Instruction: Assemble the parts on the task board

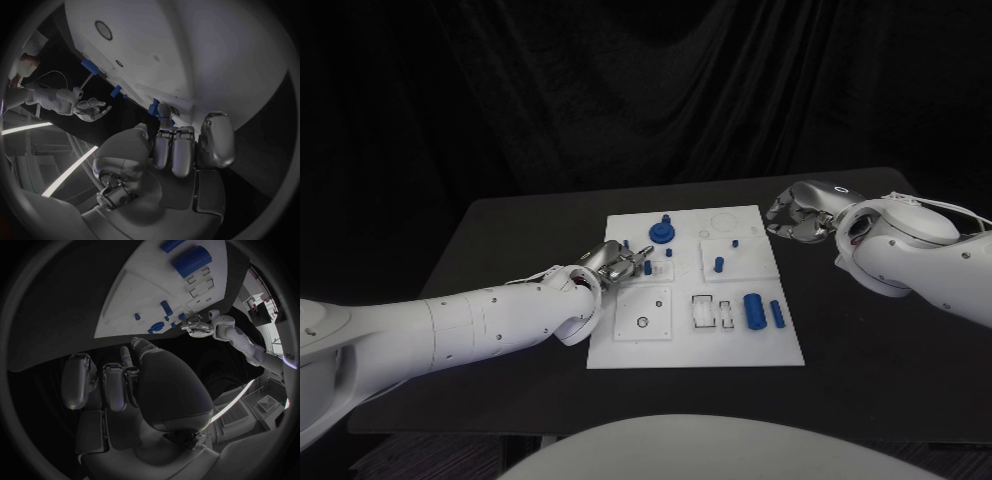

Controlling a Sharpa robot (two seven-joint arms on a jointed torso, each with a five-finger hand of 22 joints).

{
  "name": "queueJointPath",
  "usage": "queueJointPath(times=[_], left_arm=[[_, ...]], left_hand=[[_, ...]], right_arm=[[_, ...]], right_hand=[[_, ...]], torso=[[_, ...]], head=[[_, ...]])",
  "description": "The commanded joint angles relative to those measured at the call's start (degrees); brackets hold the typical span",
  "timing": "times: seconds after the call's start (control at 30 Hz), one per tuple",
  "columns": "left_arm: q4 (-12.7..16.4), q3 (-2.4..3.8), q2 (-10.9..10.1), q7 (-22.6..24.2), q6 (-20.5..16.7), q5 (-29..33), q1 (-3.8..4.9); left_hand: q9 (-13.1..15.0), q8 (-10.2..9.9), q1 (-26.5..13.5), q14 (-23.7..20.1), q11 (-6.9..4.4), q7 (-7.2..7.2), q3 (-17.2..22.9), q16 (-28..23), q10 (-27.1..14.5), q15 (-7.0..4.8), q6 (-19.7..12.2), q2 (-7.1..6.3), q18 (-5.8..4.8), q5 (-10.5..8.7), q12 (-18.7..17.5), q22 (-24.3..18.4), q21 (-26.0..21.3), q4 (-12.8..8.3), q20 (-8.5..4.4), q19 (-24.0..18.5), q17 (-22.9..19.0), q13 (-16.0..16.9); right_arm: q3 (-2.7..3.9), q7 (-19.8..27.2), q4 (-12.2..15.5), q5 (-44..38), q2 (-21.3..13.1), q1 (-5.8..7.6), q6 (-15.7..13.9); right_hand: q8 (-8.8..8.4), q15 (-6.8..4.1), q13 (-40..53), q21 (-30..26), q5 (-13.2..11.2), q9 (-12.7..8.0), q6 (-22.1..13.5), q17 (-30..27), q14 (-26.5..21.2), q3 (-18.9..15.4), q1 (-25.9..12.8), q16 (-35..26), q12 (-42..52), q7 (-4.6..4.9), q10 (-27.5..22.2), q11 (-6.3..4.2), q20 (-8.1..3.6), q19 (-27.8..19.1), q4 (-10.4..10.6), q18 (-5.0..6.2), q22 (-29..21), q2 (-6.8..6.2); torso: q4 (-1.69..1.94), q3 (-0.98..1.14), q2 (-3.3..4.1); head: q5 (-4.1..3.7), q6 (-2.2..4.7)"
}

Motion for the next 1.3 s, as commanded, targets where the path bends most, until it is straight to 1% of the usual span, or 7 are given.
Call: queueJointPath(times=[0.03,0.23,0.37,0.6,0.83,1.0,1.3], left_arm=[[1.0,0.03,-0.5,3.1,0.0,2.9,-0.09],[4.4,0.21,-2.7,2.2,0.3,3.2,0.28],[6.3,0.40,-4.1,-0.5,4.3,3.3,2.81],[5.1,0.15,-4.8,-10.6,30.1,7.3,12.93],[-2.0,0.04,-1.9,-21.6,53.3,15.9,20.18],[-7.6,0.02,1.5,-24.7,59.7,20.0,22.09],[-13.7,0.02,7.4,-27.5,64.1,21.1,22.64]], left_hand=[[1.6,0.6,2.5,6.0,-0.53,-0.08,-0.9,0.1,6.1,-0.43,-0.6,-0.74,-0.45,2.58,0.1,9.9,0.6,0.0,-0.52,1.8,15.1,15.0],[1.5,0.6,6.3,6.0,-0.51,-0.08,-1.8,0.1,6.1,-0.44,-1.1,-2.51,-0.50,4.19,0.1,10.0,0.9,-0.2,-0.55,1.9,15.1,15.0],[1.1,-1.0,12.4,6.0,-0.28,0.20,-1.9,0.1,6.1,-0.26,-2.2,-4.89,-0.51,6.75,0.1,10.0,1.0,-1.3,-0.43,1.9,15.1,15.0],[-1.7,-6.5,21.1,6.0,0.94,1.74,1.3,0.1,6.1,0.78,-6.1,-5.33,-0.47,5.17,0.1,9.9,0.7,-2.8,0.40,1.4,15.1,15.0],[-12.0,-13.7,25.4,6.0,2.48,3.73,4.7,0.1,6.1,2.43,-6.0,-5.96,-0.55,-1.47,0.1,10.1,1.4,-2.3,2.11,0.3,15.1,15.0],[-14.5,-14.6,23.3,6.0,3.10,3.99,4.3,0.1,6.1,2.89,-4.7,-6.29,-0.89,-2.94,0.1,10.5,3.4,-2.1,2.48,0.6,15.1,15.0],[-19.1,-15.9,20.4,6.0,2.97,3.88,3.4,0.1,6.1,2.65,-2.6,-7.30,-1.13,-3.75,0.1,10.8,5.4,-2.7,2.41,1.5,15.1,15.0]], right_arm=[[0.03,-1.0,0.2,-0.2,-0.2,-0.14,0.1],[0.03,-1.0,0.2,-0.2,-0.5,-0.14,0.1],[0.03,-1.0,0.0,-0.2,-0.4,-0.14,0.0],[0.03,-1.0,-0.3,-0.2,-0.2,-0.12,-0.2],[0.03,-1.3,-0.9,-0.2,0.6,-0.10,0.0],[0.03,-1.3,-1.0,-0.2,1.0,-0.09,0.2],[0.03,-1.2,-0.8,-0.2,1.0,-0.10,0.7]], right_hand=[[-0.22,0.18,9.4,-0.3,0.3,-0.1,-0.2,1.5,2.6,0.3,-0.3,-0.3,-0.3,-0.04,0.4,0.22,0.12,-0.4,0.0,0.61,10.1,0.29],[-0.22,0.18,9.3,-0.3,0.3,-0.1,-0.2,1.4,2.6,0.3,-0.3,-0.3,-0.3,-0.03,0.3,0.22,0.12,-0.4,-0.1,0.61,10.1,0.31],[-0.23,0.19,9.3,-0.3,0.3,-0.1,-0.2,1.4,2.6,0.3,-0.3,-0.3,-0.3,-0.02,0.3,0.23,0.12,-0.4,-0.1,0.61,10.1,0.29],[-0.24,0.19,9.2,-0.3,0.3,-0.1,-0.2,1.4,2.6,0.3,-0.3,-0.3,-0.4,-0.01,0.2,0.23,0.12,-0.4,-0.1,0.61,10.1,0.27],[-0.25,0.19,9.1,-0.3,0.3,-0.1,-0.2,1.4,2.6,0.3,-0.3,-0.3,-0.4,-0.01,0.2,0.22,0.12,-0.4,0.0,0.61,10.1,0.28],[-0.26,0.19,9.0,-0.3,0.4,-0.1,-0.3,1.4,2.6,0.3,-0.3,-0.3,-0.5,-0.01,0.1,0.21,0.12,-0.4,0.0,0.61,10.1,0.30],[-0.26,0.19,9.0,-0.3,0.4,-0.1,-0.3,1.4,2.6,0.3,-0.3,-0.3,-0.5,-0.01,0.1,0.21,0.12,-0.4,0.0,0.61,10.1,0.30]], torso=[[0.05,-0.01,-0.02],[-0.12,0.05,-0.23],[-0.47,0.20,-0.31],[-0.74,0.35,-0.56],[-0.71,0.40,-0.57],[-0.57,0.10,-0.21],[-0.66,-0.27,0.30]], head=[[0.06,-0.01],[0.20,-0.01],[0.60,-0.01],[0.63,-0.01],[0.49,-0.01],[0.43,-0.01],[0.66,-0.01]])
